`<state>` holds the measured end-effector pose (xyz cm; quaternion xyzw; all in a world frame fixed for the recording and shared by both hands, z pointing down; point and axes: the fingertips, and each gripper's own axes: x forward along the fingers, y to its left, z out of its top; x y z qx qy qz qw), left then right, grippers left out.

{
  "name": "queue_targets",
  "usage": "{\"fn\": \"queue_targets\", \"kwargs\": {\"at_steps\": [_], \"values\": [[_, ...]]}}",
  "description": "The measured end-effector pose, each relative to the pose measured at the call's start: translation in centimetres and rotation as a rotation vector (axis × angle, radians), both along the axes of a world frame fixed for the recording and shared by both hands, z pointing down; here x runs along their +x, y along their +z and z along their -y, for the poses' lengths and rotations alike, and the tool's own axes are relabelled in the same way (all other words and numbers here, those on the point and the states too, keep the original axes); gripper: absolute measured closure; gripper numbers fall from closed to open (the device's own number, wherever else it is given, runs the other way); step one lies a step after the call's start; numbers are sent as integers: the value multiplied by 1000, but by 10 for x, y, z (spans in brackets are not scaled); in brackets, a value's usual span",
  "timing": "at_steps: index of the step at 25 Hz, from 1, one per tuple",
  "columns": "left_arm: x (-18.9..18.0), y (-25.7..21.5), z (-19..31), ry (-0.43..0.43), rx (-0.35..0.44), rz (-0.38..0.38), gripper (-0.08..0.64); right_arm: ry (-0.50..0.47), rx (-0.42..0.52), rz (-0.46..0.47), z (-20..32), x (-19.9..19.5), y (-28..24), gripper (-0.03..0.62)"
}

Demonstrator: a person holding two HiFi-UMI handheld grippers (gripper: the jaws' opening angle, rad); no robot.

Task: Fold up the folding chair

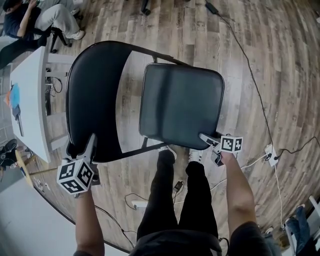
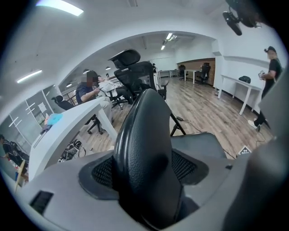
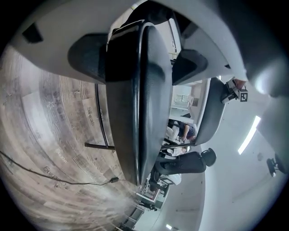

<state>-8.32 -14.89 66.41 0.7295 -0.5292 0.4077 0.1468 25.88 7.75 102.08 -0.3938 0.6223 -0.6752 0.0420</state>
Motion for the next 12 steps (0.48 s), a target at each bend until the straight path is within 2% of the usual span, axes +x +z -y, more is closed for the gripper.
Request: {"fn": "queue_targets", "kwargs": {"at_steps": [12], "values": [[7, -38, -4, 0, -10, -72, 214, -11, 51, 54, 14, -17, -55, 187]]}}
